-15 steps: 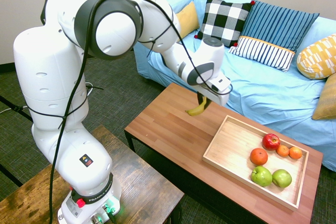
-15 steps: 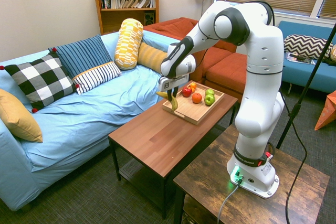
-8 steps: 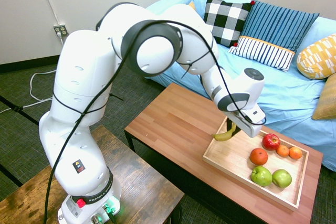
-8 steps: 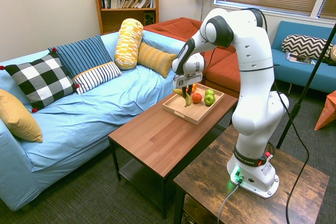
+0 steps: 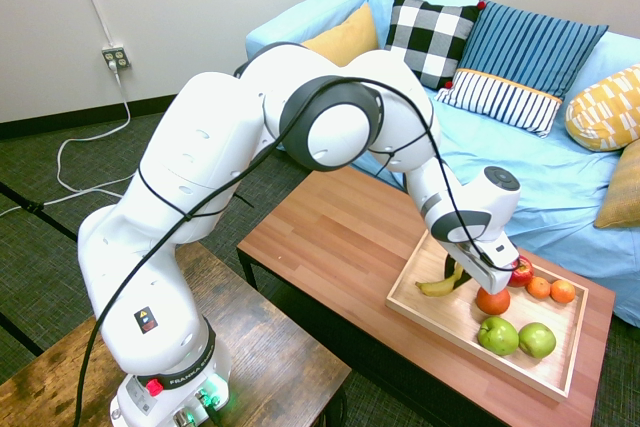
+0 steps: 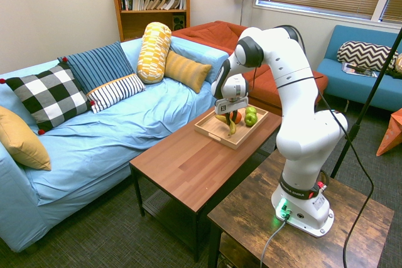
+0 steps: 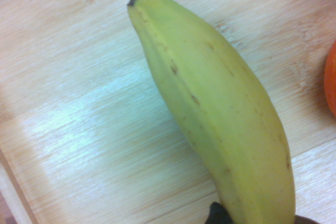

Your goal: Put banana in the tray

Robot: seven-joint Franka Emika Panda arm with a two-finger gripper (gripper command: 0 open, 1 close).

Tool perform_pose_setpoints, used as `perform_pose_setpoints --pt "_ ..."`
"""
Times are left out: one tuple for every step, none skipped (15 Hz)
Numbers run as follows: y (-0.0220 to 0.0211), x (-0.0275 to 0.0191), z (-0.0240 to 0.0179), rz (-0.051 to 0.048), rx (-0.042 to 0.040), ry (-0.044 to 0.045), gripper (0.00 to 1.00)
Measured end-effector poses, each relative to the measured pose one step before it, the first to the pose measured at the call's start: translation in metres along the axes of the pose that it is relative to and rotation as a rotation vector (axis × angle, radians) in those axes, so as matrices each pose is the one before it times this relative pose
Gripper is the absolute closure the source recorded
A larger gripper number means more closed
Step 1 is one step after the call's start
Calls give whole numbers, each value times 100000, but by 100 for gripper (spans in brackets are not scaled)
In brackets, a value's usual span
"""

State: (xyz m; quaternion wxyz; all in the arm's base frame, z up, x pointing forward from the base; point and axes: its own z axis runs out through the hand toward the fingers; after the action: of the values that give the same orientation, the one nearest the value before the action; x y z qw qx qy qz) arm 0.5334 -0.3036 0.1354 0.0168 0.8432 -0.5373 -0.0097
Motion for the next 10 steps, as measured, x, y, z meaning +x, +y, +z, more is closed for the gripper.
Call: perform_pose_setpoints --pt "-144 66 263 -376 -199 -94 0" --pt "-150 -45 183 -910 -192 -428 0" --pt "-128 -88 86 -769 -66 -307 0" --pt "-79 -32 46 -312 8 -40 0" --pt "-33 -52 120 -189 -93 -152 0" --pt "-2 -68 214 -90 -235 -252 0" --pt "-64 -117 202 -196 -199 -240 0" --pt "-120 -97 48 -261 -63 -37 0" --pt "-209 -95 -45 -371 73 96 0" --pt "-244 -22 -122 -339 223 246 0"
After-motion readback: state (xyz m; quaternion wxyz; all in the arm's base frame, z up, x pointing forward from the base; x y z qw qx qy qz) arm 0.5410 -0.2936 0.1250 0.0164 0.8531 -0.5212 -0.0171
